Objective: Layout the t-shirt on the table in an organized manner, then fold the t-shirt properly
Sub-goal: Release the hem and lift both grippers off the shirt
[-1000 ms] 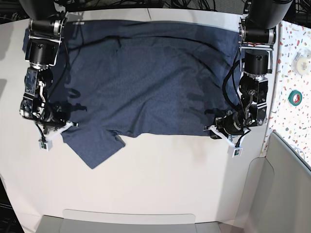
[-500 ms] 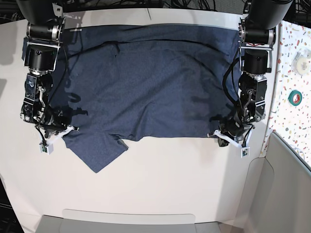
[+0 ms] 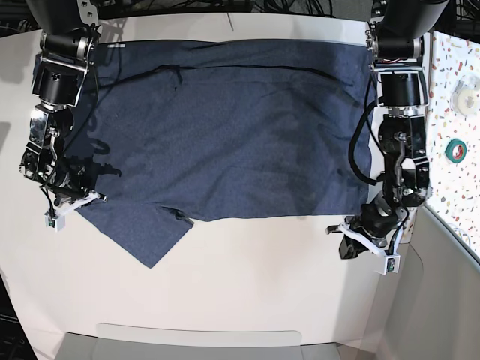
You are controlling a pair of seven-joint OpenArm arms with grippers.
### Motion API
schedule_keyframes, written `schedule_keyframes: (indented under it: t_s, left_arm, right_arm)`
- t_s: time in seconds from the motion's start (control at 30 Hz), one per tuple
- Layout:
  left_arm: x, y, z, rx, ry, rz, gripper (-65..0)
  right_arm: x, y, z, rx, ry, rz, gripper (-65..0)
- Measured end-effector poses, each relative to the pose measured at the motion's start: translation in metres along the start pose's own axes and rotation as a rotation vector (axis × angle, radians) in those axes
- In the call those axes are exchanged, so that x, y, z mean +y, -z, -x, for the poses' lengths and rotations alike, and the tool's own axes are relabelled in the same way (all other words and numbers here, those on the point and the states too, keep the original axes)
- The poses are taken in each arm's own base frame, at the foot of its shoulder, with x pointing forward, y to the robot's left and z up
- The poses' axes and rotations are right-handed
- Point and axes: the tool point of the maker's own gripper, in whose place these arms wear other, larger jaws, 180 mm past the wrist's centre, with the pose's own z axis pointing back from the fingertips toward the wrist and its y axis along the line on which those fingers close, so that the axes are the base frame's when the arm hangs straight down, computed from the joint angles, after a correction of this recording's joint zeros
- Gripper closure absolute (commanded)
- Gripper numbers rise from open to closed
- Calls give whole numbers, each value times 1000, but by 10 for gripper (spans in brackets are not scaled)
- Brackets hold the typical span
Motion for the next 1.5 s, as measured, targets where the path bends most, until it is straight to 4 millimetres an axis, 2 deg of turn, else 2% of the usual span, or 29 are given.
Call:
schedule_keyframes:
  t_s: [0.07, 0.13, 0.17, 0.23, 0.27, 0.3, 0.37, 0.43, 0.47, 0.63, 0.83, 1.0, 1.17, 1.27, 1.4, 1.5]
  left_arm:
    - [1, -3, 36, 239, 31, -13, -4]
    - [-1, -5, 59, 442, 72, -20, -4]
    - [-6, -4, 60, 505, 105, -10, -4]
    - [-19, 6, 47, 482, 180, 8, -4]
    - [-20, 8, 47, 483, 216, 7, -4]
    - [-21, 9, 55, 513, 244, 10, -4]
    - [-15, 13, 84, 595, 276, 2, -4]
    - [0, 14, 126, 697, 271, -32, -4]
    - [-5, 20, 123, 646, 258, 10, -4]
    - [19, 30, 137, 668, 250, -47, -4]
    - [23, 41, 141, 604, 214, -44, -4]
    - [22, 43, 140, 590, 207, -42, -4]
    - [21, 43, 125, 543, 204, -51, -19]
    - [21, 39, 117, 512, 144, -43, -87]
    - [20, 32, 114, 481, 108, -37, -186]
    - [22, 32, 111, 480, 114, -44, -202]
  right_arm:
    - [0, 0, 0, -2, 1, 3, 0]
    - [3, 1, 0, -5, 5, 0, 0]
    - [4, 2, 1, -6, 5, -2, 0]
    - [5, 2, 1, -7, 5, -4, 0]
    - [6, 2, 1, -6, 4, -5, 0]
    - [7, 2, 1, -8, 5, -7, 0]
    - [6, 3, 2, -8, 5, -6, 0]
    - [6, 3, 3, -11, 7, -7, 0]
    - [6, 3, 2, -12, 6, -6, 0]
    - [6, 3, 7, -12, 8, -15, 0]
    - [6, -7, 11, -21, -28, -4, 0]
    - [6, -9, 12, -14, -35, 1, 0]
    - [8, -16, 9, -14, -62, 13, 0]
    - [14, -30, -12, -80, -90, 15, -79]
    - [31, -55, -58, -219, -132, -5, -191]
    - [28, -62, -84, -256, -146, -4, -237]
